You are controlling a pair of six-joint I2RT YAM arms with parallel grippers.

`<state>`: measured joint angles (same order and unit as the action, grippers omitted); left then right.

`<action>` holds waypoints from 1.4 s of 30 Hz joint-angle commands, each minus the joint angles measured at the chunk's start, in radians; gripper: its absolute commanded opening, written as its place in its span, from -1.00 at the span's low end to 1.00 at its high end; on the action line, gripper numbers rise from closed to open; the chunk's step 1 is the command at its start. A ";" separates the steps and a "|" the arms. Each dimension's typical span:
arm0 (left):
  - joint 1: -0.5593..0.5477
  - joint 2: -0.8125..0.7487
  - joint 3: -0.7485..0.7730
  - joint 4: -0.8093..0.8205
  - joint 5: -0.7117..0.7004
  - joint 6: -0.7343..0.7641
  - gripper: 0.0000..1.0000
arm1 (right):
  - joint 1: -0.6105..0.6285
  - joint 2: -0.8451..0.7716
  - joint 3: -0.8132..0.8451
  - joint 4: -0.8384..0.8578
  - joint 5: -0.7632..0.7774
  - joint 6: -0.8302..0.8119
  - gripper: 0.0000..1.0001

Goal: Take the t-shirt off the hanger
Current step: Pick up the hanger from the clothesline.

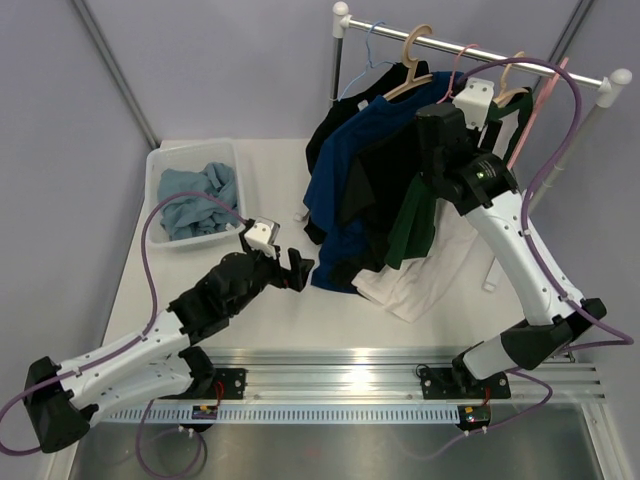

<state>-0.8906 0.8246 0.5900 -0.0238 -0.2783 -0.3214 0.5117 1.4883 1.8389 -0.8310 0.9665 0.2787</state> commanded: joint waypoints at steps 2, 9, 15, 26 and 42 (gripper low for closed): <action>-0.002 -0.030 -0.009 0.027 -0.038 0.007 0.98 | -0.018 -0.028 -0.039 0.027 0.006 -0.042 0.58; -0.004 -0.033 -0.015 0.028 -0.044 0.005 0.98 | -0.016 -0.063 -0.026 -0.025 0.009 -0.036 -0.02; -0.002 -0.031 -0.013 0.028 -0.041 0.005 0.98 | -0.018 -0.063 0.036 -0.088 0.015 -0.033 -0.73; -0.004 -0.018 -0.013 0.027 -0.061 0.010 0.98 | -0.018 -0.102 0.103 -0.128 -0.057 -0.068 -1.00; -0.004 -0.018 -0.010 0.027 -0.061 0.012 0.98 | -0.018 -0.103 0.138 -0.181 -0.126 -0.018 0.02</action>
<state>-0.8906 0.8070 0.5800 -0.0288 -0.3092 -0.3214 0.4961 1.3888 1.9373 -1.0126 0.8692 0.2390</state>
